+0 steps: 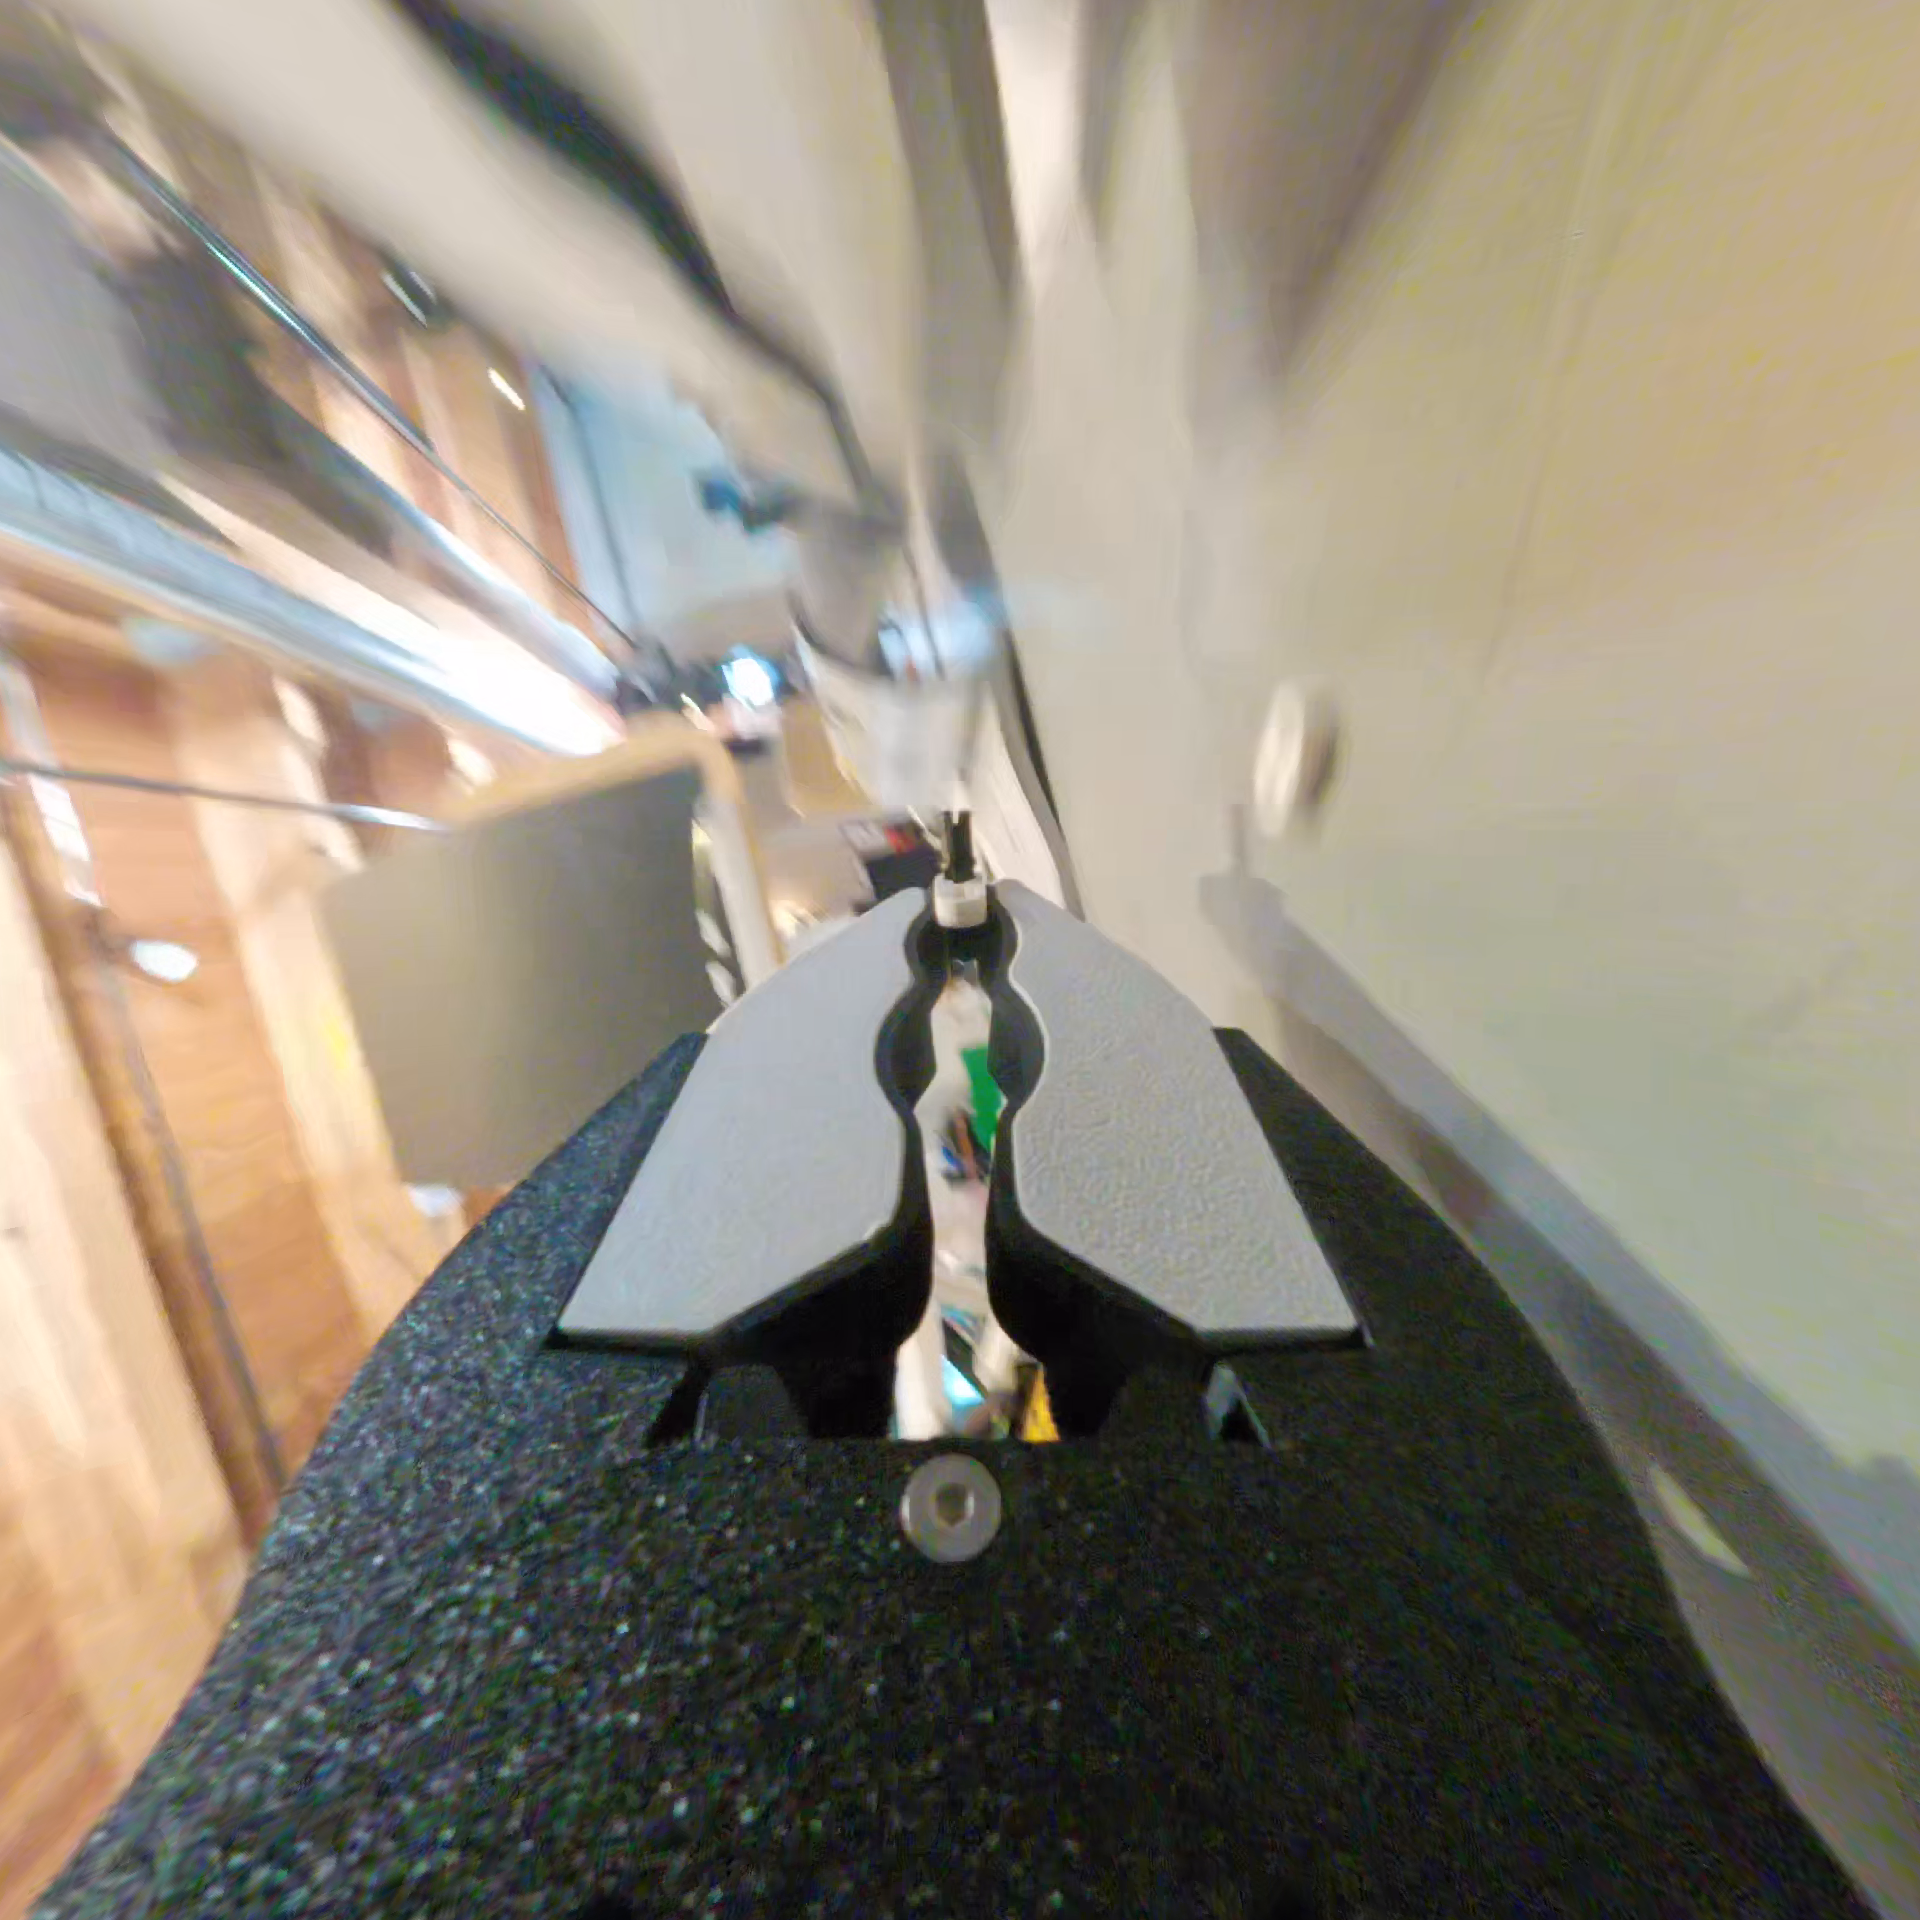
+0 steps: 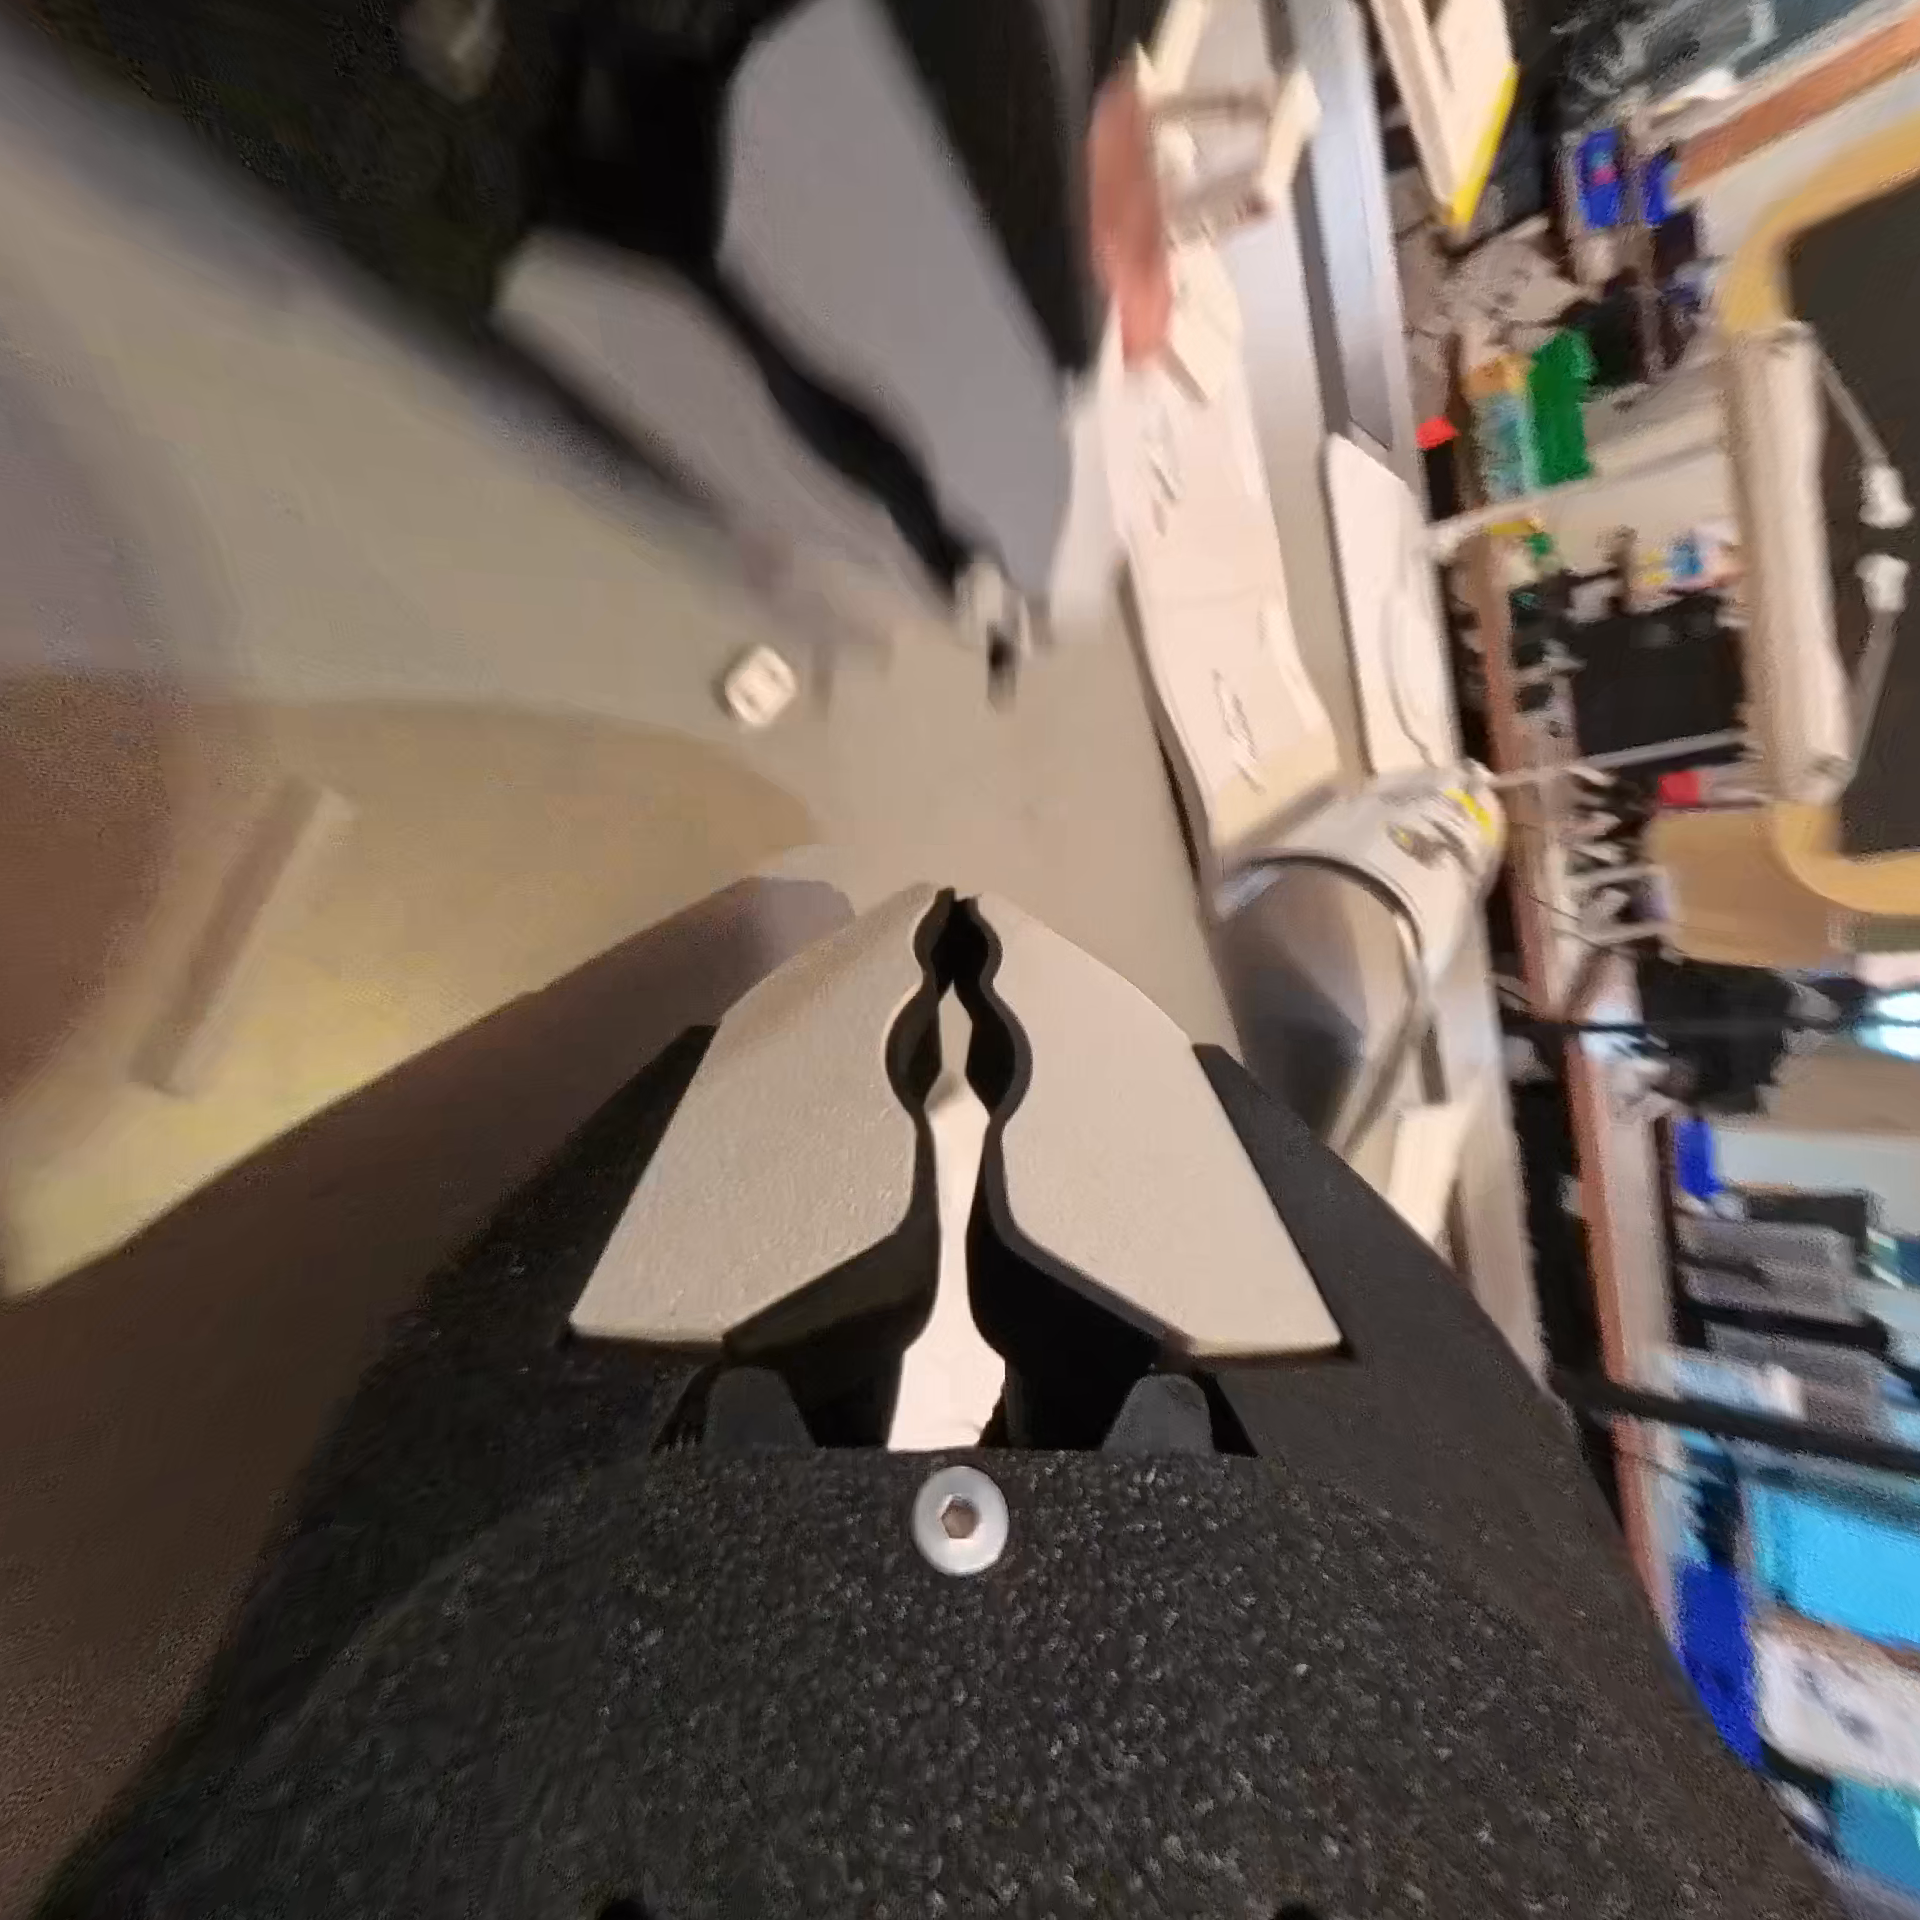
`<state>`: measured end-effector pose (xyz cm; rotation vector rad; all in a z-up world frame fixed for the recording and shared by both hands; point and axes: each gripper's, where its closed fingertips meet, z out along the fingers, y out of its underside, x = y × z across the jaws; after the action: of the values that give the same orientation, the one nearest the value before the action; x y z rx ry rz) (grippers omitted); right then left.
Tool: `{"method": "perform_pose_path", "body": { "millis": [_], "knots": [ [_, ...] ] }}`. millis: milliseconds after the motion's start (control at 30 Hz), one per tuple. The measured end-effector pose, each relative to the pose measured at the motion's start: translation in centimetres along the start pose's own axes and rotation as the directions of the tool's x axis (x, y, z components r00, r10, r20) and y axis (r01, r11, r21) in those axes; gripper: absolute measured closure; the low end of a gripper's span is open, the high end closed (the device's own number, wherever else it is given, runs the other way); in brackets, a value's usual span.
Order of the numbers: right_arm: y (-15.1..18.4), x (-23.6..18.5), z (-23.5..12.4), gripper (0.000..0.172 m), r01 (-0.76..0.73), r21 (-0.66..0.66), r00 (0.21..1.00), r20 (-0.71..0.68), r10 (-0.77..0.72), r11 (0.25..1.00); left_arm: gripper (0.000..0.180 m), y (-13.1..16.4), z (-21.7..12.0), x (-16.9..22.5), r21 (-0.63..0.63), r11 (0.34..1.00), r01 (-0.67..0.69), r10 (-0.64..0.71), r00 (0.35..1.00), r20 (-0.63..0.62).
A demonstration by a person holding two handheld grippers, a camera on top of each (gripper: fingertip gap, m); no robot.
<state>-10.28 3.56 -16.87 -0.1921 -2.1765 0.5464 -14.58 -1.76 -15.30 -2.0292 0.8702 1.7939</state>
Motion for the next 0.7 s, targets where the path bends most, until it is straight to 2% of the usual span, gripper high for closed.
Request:
{"method": "perform_pose_path", "body": {
  "millis": [33, 67, 100, 200, 300, 400, 533, 700],
  "knots": [
    [1.1, 0.4, 0.1, 0.172, -0.02, -0.015, 1.0, -0.006, 0.02, 1.0, 0.174, 2.9, 0.3, 0.5, -0.046, 0.998, 0.051, -0.053, 0.998, -0.03],
    [1.5, 0.6, 0.2, 0.172, -0.038, -0.022, 0.999, 0.001, 0.038, 0.999, 0.174, 3.7, -0.4, -1.0, -0.048, 0.996, 0.078, -0.076, 0.996, 0.042],
    [1.3, 0.7, 0.3, 0.172, -0.033, -0.016, 0.999, -0.003, 0.032, 0.999, 0.174, 2.4, -1.1, -2.6, 0.004, 0.995, 0.097, -0.097, 0.99, 0.099],
    [-0.6, 0.2, 0.4, 0.172, 0.002, 0.054, 1.0, -0.023, 0.0, 0.999, 0.173, 0.4, -0.4, -2.0, 0.038, 0.979, 0.202, -0.201, 0.979, -0.025],
    [-1.2, 0.7, 0.3, 0.172, -0.033, 0.131, 0.998, -0.046, 0.039, 0.991, 0.173, 0.4, 0.0, -0.6, 0.054, 0.922, 0.384, -0.371, 0.915, -0.159],
    [-2.0, 1.6, 0.4, 0.172, -0.152, 0.221, 0.987, -0.017, 0.16, 0.963, 0.173, -1.0, -0.1, -1.0, 0.076, 0.761, 0.644, -0.595, 0.739, -0.315],
    [-2.9, 2.3, 0.2, 0.153, -0.252, 0.312, 0.967, 0.041, 0.252, 0.916, 0.173, -2.3, -0.4, -1.7, 0.058, 0.532, 0.845, -0.728, 0.492, -0.478],
    [-4.0, 3.4, -0.1, 0.144, -0.506, 0.35, 0.862, 0.224, 0.454, 0.788, 0.173, -2.5, -0.5, -2.1, -0.098, 0.164, 0.982, -0.79, 0.071, -0.609]
  ]
}}
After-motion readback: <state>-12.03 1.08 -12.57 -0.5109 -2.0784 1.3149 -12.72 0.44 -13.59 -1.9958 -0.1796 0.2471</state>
